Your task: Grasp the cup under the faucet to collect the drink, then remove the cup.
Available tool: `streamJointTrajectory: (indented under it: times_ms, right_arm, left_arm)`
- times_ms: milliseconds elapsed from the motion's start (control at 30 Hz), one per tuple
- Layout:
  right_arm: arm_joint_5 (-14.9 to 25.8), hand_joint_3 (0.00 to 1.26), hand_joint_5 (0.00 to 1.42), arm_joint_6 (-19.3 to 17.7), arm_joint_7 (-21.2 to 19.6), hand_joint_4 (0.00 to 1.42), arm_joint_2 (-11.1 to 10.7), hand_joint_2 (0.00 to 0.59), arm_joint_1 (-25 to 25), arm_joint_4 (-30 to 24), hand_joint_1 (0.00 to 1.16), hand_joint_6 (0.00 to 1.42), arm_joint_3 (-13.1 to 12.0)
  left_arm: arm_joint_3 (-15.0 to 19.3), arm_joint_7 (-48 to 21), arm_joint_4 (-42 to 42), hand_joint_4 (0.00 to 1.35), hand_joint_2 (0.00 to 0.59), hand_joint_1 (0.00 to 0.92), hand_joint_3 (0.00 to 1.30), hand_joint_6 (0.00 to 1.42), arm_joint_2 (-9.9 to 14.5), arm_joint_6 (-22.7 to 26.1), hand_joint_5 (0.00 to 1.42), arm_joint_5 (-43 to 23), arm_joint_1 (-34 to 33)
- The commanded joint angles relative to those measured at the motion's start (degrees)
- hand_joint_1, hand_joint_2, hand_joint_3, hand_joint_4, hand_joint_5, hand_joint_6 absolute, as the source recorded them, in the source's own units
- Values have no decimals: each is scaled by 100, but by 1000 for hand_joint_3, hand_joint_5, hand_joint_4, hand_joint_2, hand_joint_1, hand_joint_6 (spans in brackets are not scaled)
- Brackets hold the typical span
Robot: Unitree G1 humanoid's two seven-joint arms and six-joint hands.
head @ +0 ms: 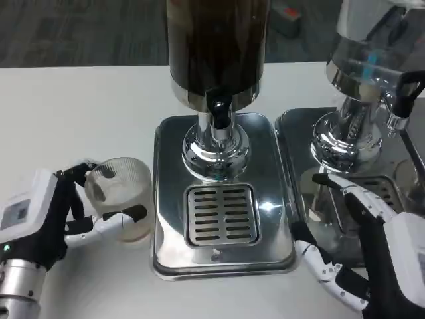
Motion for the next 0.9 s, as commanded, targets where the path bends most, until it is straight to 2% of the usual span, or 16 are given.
streamJointTrajectory:
  times_ms: [33, 433, 667, 900]
  right_arm:
    - [-29, 294, 247, -49, -87, 261, 0, 315, 54, -43, 397, 315, -5]
    - [19, 294, 247, -69, -55, 261, -17, 314, 11, -29, 385, 321, -37]
    - [48, 285, 247, -94, -50, 261, -16, 285, -24, -17, 285, 323, -47]
    - [54, 285, 247, -109, -83, 261, 16, 274, -37, -10, 246, 323, -36]
  left_arm:
    - [6, 470, -6, 895, 58, 388, 676, 1424, -73, -156, 1099, 63, 40]
    - [97, 684, -114, 921, 46, 411, 703, 1424, -27, -301, 1119, -43, 181]
    - [203, 563, -824, 921, 42, 420, 710, 1424, 77, -452, 1120, -18, 413]
    - [151, 301, -1235, 931, 35, 439, 713, 1424, 16, -466, 1120, 11, 447]
